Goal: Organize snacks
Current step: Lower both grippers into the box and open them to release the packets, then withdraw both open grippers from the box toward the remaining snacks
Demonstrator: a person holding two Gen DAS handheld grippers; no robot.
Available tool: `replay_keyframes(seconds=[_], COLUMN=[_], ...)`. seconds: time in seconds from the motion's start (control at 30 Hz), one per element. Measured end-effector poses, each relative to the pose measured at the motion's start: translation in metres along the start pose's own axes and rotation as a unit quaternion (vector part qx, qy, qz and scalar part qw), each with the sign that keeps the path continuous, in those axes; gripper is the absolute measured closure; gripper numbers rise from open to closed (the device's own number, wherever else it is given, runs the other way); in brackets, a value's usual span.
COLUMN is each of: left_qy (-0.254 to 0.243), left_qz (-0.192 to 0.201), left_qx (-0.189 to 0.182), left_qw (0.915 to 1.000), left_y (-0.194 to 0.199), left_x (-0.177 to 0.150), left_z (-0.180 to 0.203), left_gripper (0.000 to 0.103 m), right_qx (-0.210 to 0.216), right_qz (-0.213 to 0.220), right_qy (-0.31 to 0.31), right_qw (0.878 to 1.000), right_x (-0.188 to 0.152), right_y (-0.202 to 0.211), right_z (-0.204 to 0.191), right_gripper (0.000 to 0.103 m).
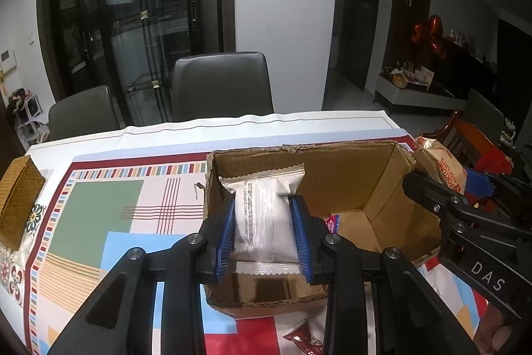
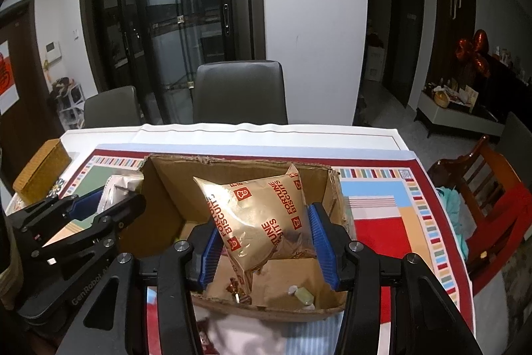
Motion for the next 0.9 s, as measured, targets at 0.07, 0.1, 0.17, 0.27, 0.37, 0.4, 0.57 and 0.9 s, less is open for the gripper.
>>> replay_keyframes(seconds=[0.07, 0.1, 0.17, 0.27, 0.37, 0.4, 0.57, 0.9], left_qy=[0.001, 0.001, 0.002, 0.004, 0.012, 0.014, 0.017, 0.022], left_qz=[-0.001, 0.001, 0.006, 0.010, 0.015, 0.015, 0.020, 0.024], left_qx=[-0.001, 0.001, 0.003, 0.006, 0.007, 0.007, 0.013, 0.016], left_qw=[1.0000, 1.0000, 1.0000, 0.9999, 0.9998, 0.9998, 0.9996, 0.9994], left_y=[-0.001, 0.000, 0.002, 0.005, 0.009, 0.009, 0.014, 0.025], left_x=[0.002, 0.003, 0.003, 0.003, 0.003, 0.004, 0.003, 0.001], left_z=[-0.001, -0.002, -0.003, -0.005, -0.009, -0.009, -0.011, -0.010], left_gripper=[0.063, 0.058, 0.052, 0.040, 0.033, 0.030, 0.021, 0.019], right_qx=[0.000, 0.000, -0.004, -0.011, -0.017, -0.020, -0.030, -0.039], right_qz=[-0.001, -0.001, 0.001, 0.008, 0.012, 0.012, 0.020, 0.031], right_qy=[0.003, 0.003, 0.005, 0.008, 0.011, 0.011, 0.009, 0.008], right_qw=[1.000, 1.000, 1.000, 1.000, 1.000, 1.000, 0.999, 0.999], right_x=[0.000, 0.000, 0.001, 0.002, 0.003, 0.004, 0.005, 0.005], right_y=[-0.001, -0.001, 0.001, 0.004, 0.007, 0.007, 0.014, 0.027], right_z=[-0.002, -0.002, -0.003, -0.003, -0.003, -0.003, -0.001, 0.002], right_gripper=[0.048, 0.043, 0.033, 0.025, 0.023, 0.022, 0.021, 0.021])
Point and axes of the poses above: each gripper's, at about its wrist camera, not at the fingertips, and y roughly against the way its jaws point, z to its right, x to its top, the point moved 3 cm from there along -y, roughly the way its jaws point, and after that the axes turned 4 degrees about y, right-handed, at the moved point
